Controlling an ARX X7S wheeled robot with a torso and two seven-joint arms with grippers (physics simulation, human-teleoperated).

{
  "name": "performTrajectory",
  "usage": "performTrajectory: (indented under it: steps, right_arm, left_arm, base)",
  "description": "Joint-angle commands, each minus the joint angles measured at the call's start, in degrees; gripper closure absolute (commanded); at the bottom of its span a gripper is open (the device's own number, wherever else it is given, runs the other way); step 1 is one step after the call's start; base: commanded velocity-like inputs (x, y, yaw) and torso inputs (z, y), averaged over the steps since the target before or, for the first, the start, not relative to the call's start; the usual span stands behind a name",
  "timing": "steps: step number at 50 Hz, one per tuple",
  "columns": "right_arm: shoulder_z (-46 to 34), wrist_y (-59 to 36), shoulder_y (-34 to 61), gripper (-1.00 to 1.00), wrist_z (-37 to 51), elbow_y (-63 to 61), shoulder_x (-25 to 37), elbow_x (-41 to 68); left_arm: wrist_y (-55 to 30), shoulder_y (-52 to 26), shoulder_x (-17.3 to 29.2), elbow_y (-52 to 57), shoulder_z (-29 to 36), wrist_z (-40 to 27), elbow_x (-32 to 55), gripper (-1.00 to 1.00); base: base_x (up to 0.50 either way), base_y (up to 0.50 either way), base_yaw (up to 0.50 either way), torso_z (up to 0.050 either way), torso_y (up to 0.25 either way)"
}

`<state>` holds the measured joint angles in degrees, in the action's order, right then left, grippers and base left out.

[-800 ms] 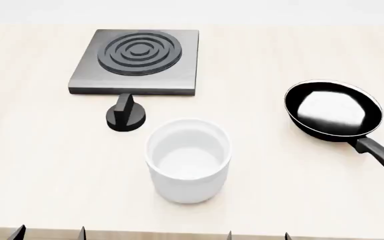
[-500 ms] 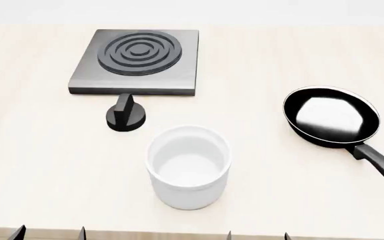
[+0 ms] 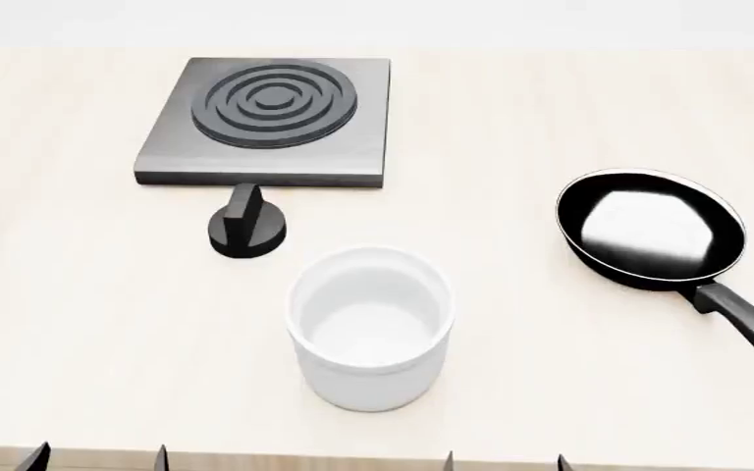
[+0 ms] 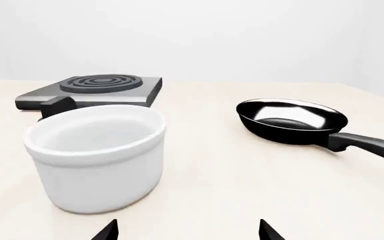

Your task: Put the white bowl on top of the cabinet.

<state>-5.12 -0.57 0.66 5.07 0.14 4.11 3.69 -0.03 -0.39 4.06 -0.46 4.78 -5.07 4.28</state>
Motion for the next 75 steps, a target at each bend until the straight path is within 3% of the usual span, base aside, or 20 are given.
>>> performTrajectory:
  steps: [1,9,11,34,35,46,48,51,57,66,75]
  right_arm:
    - [-0.9,0.0,0.1,-1.00,1.0,0.0,0.8,0.9]
    - [-1.3,-0.1,0.2,-1.00,1.5,-0.1,1.2,1.8]
    - [-1.4,-0.1,0.2,-1.00,1.5,-0.1,1.4,2.1]
    - [-2.9,0.4,-0.2,-1.00,2.9,-0.5,2.6,3.0]
    - [3.9,-0.2,-0.7,-1.00,-4.0,-0.7,-3.2,-2.9]
    - [2.0,0.0,-0.5,-1.00,-1.8,-0.5,-1.5,-0.9]
    - [1.9,0.0,-0.5,-1.00,-1.5,-0.5,-1.3,-0.6]
    - [1.6,-0.1,-0.5,-1.00,-1.1,-0.5,-1.0,-0.2]
    - [1.1,-0.2,-0.5,-1.00,-0.3,-0.7,-0.5,0.4]
    - [0.4,-0.1,-0.4,-1.00,0.5,-0.7,0.1,1.2]
    - [0.1,0.3,-0.3,-1.00,0.6,-0.7,0.6,2.9]
  left_arm:
    - [0.3,0.2,0.6,0.2,0.3,-1.9,0.8,-1.00]
    - [-0.5,-0.5,-0.1,0.0,-2.2,-6.9,1.4,-1.00]
    - [-1.8,-0.2,0.3,1.3,-2.1,-10.7,-2.8,-1.00]
    - [-0.6,0.2,1.2,1.0,-1.0,-12.4,-0.9,-1.00]
    - [-0.8,0.2,-3.3,0.8,-6.2,-7.4,-5.3,-1.00]
    - [-0.1,0.1,-1.7,0.2,-3.8,-10.2,-5.1,-1.00]
    - [1.1,0.7,-1.9,1.7,-5.7,-12.6,-4.0,-1.00]
    - [3.0,4.2,-3.4,10.0,-15.0,-21.3,3.0,-1.00]
    - [14.9,13.7,-3.7,16.7,-27.9,-42.4,10.7,-1.00]
    - [29.3,25.3,-3.8,20.7,-33.3,-63.6,13.7,-1.00]
    - [36.5,28.7,-3.1,19.0,-32.2,-68.8,14.3,-1.00]
  base:
    - [0.00,0.00,0.00,0.000,0.000]
    - [0.00,0.00,0.00,0.000,0.000]
    - [0.00,0.00,0.00,0.000,0.000]
    - [0.00,0.00,0.00,0.000,0.000]
    - [0.00,0.00,0.00,0.000,0.000]
    - [0.00,0.00,0.00,0.000,0.000]
    - [0.00,0.00,0.00,0.000,0.000]
    - [0.00,0.00,0.00,0.000,0.000]
    - [0.00,0.00,0.00,0.000,0.000]
    - [0.00,0.00,0.00,0.000,0.000]
    - [0.00,0.00,0.00,0.000,0.000]
